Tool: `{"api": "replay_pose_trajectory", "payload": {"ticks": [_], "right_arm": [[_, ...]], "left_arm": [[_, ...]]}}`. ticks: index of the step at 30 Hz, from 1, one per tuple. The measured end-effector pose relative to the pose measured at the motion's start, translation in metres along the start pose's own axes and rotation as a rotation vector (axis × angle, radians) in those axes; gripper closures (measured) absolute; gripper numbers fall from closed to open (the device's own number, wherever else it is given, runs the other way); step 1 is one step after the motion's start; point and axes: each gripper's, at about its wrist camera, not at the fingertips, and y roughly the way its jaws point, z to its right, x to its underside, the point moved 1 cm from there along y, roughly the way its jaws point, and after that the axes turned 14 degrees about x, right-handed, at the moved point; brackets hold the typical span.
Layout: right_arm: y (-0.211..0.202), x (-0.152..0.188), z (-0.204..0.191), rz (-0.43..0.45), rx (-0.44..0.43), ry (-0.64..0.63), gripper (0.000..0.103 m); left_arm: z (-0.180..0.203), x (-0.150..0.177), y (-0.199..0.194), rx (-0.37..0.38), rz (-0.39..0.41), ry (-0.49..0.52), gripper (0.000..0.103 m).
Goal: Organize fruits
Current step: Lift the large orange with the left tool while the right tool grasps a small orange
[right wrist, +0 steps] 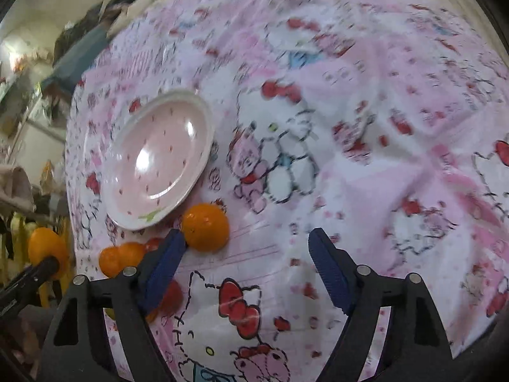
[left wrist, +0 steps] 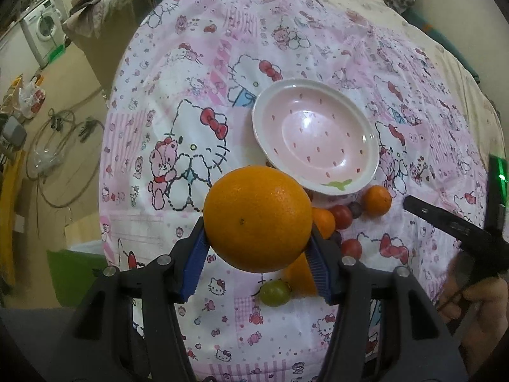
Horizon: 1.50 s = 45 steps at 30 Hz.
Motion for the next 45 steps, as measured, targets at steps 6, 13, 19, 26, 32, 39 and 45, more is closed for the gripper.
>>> {"api": "replay_pose_trajectory", "payload": {"ticks": [6, 13, 19, 26, 32, 39, 45], "right_arm": [[0.024, -0.007, -0.033, -0.013, 0.018, -0.095, 0.030], [0.041, -0.006, -0.050, -0.045, -0.060, -0.120, 0.060], [0.039, -0.005, -0.051, -0.042, -0.064, -0.134, 0.061], [0.009, -0.013, -0.046, -0.005, -0.069, -0.076, 0.061], [-0.026, -0.019, -0.041, 0.072, -0.084, -0.062, 0.061], [-0.054, -0.038, -0.039, 0.151, -0.097, -0.089, 0.061], [-0.059, -0.065, -0.046, 0.191, -0.145, -0.099, 0.061]], "left_arm": [[0.000, 0.003, 0.003, 0.001, -0.012, 0.007, 0.049], [0.000, 0.005, 0.006, -0.004, -0.017, 0.010, 0.049], [0.002, 0.006, 0.010, -0.019, -0.016, 0.017, 0.049], [0.004, 0.002, 0.006, -0.038, 0.028, 0.023, 0.049], [0.012, -0.003, 0.005, -0.088, 0.049, 0.077, 0.049], [0.013, -0.029, 0.001, -0.081, 0.058, 0.062, 0.049], [0.021, -0.060, 0.006, -0.076, 0.077, 0.088, 0.049]]}}
